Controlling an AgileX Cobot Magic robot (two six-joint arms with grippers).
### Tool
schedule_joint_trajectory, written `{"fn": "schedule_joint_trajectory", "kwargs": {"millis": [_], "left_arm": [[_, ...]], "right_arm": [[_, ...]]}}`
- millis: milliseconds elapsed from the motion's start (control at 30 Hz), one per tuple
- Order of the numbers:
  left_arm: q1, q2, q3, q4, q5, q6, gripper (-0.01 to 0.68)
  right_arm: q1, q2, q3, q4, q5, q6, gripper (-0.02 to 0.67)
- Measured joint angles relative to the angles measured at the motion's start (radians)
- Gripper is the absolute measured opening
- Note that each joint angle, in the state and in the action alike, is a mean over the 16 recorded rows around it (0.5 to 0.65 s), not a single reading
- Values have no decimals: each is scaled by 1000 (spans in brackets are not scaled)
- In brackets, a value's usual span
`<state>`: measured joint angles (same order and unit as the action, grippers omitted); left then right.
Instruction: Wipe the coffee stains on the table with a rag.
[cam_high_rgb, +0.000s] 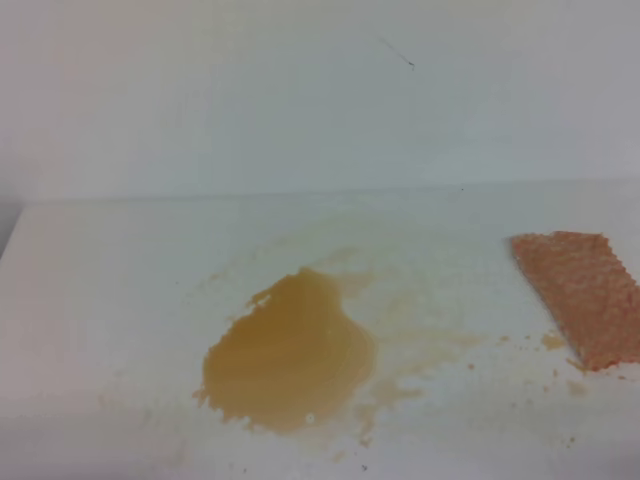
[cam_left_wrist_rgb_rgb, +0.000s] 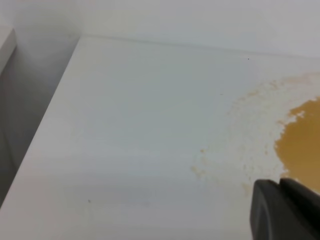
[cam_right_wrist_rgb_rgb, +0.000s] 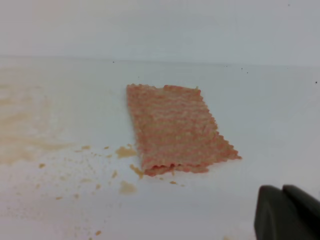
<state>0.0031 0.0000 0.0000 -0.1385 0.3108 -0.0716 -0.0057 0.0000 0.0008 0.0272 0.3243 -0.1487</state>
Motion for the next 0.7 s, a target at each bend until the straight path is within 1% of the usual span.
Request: {"fn": "schedule_joint_trajectory", "kwargs": {"millis": [467, 700], "left_arm": [[0, 0, 0, 0, 1, 0, -3], [0, 0, 0, 0, 1, 0, -3]], "right_arm": [[0, 0, 0, -1, 0, -2, -3], [0, 0, 0, -24, -38, -50, -3]]}}
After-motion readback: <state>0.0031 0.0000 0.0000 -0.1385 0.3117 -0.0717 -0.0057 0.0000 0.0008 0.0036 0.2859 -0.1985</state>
